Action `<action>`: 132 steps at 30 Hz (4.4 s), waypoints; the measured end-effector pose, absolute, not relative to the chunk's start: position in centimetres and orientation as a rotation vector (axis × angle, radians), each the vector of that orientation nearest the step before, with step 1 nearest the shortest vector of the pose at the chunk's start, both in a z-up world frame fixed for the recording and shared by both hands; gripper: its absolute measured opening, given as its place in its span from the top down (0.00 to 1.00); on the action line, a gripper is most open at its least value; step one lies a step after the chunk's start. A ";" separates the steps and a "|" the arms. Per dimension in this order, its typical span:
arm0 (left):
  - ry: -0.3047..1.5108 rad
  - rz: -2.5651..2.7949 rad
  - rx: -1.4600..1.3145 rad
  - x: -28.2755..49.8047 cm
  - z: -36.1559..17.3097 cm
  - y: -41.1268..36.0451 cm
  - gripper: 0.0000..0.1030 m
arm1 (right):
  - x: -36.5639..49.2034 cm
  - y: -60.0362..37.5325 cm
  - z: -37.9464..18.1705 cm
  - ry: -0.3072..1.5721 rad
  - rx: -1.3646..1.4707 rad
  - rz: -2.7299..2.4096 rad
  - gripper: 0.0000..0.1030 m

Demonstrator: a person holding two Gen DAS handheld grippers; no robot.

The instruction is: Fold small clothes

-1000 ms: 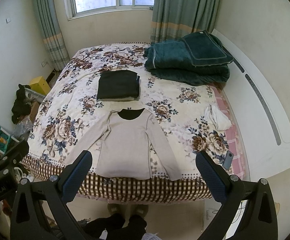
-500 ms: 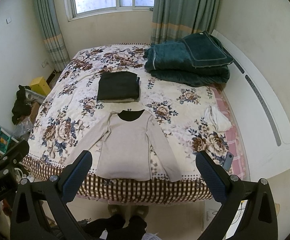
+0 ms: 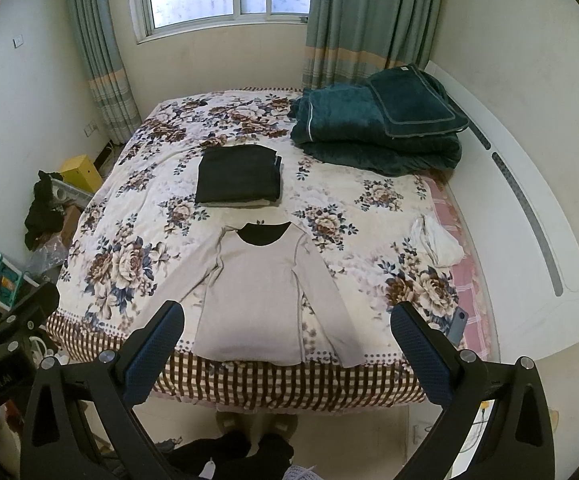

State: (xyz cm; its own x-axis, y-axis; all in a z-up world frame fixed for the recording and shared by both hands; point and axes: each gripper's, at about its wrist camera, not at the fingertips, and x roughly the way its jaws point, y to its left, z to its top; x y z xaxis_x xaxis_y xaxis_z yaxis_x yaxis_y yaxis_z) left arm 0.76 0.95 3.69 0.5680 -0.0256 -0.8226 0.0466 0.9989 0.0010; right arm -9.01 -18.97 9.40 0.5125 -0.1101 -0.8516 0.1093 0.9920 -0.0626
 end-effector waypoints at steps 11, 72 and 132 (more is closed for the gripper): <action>0.905 0.059 0.113 7.4 -5.1 1.0 0.00 | -3.8 -22.3 4.7 1.094 0.101 -0.285 0.00; 1.452 0.256 0.157 15.0 -52.6 -1.1 0.00 | -6.1 -57.3 -60.2 1.155 1.190 -0.570 0.94; 1.300 0.518 -0.522 13.5 -53.9 26.7 0.97 | 15.4 -21.3 -58.5 1.680 0.311 -0.056 0.45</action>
State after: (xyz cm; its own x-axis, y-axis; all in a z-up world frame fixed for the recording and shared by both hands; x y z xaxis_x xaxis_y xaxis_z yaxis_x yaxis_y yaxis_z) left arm 13.52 26.70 -53.92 0.1901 0.0648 -0.9796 -0.6264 0.7763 -0.0702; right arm 15.38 -21.32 -58.51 -0.1008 0.1710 -0.9801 0.2361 0.9611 0.1434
